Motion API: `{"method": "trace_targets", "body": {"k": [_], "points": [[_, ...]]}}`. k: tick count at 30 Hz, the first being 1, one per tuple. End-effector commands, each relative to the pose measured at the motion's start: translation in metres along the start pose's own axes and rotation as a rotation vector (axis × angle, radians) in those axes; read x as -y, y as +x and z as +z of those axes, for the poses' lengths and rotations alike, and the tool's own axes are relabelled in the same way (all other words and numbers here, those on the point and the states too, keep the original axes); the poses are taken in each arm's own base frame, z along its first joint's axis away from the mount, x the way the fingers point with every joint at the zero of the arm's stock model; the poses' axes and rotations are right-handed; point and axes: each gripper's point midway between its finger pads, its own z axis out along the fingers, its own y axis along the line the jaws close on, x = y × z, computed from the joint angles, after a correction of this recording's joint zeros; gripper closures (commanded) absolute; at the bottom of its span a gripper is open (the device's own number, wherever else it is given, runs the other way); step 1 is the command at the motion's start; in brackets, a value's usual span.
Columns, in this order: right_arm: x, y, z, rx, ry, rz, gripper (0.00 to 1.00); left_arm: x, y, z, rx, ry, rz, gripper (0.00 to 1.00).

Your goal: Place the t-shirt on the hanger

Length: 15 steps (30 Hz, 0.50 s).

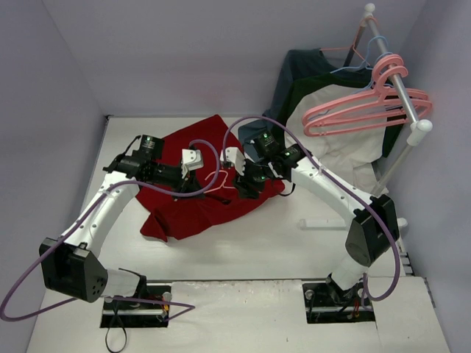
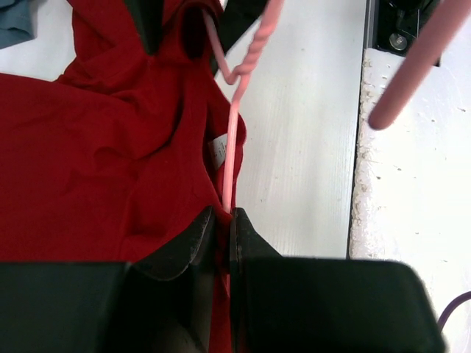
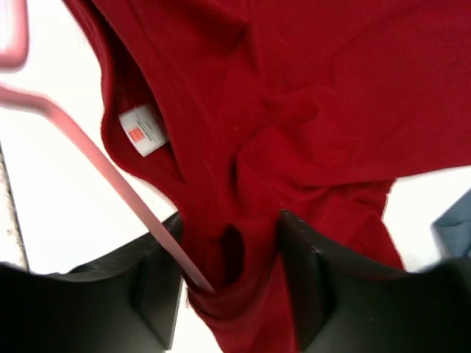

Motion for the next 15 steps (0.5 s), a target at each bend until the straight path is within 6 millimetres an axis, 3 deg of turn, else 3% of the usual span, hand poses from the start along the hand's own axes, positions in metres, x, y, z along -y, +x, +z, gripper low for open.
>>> {"method": "trace_targets", "body": {"k": [1,4,6,9,11,13,15], "points": [[0.005,-0.022,-0.007,0.058,0.014,-0.048,0.65,0.004,-0.037,-0.012,0.098,-0.003,0.119,1.00],[0.005,-0.020,-0.010,0.053,0.024,-0.040,0.92,-0.003,-0.036,-0.015,0.087,-0.030,0.108,1.00],[0.007,-0.022,-0.015,0.061,0.038,-0.037,1.00,-0.010,-0.035,-0.018,0.074,-0.060,0.091,1.00],[0.015,-0.028,-0.027,0.090,0.062,0.006,1.00,-0.048,-0.040,-0.039,-0.002,-0.272,0.049,0.79],[0.019,-0.034,-0.033,0.116,0.066,0.030,1.00,-0.070,-0.045,-0.058,-0.034,-0.423,0.024,0.71],[0.025,-0.041,-0.041,0.139,0.081,0.060,1.00,-0.096,-0.059,-0.096,-0.058,-0.662,0.022,0.43],[0.030,-0.047,-0.047,0.156,0.099,0.093,1.00,-0.106,-0.074,-0.124,-0.038,-0.813,0.041,0.42]]}}
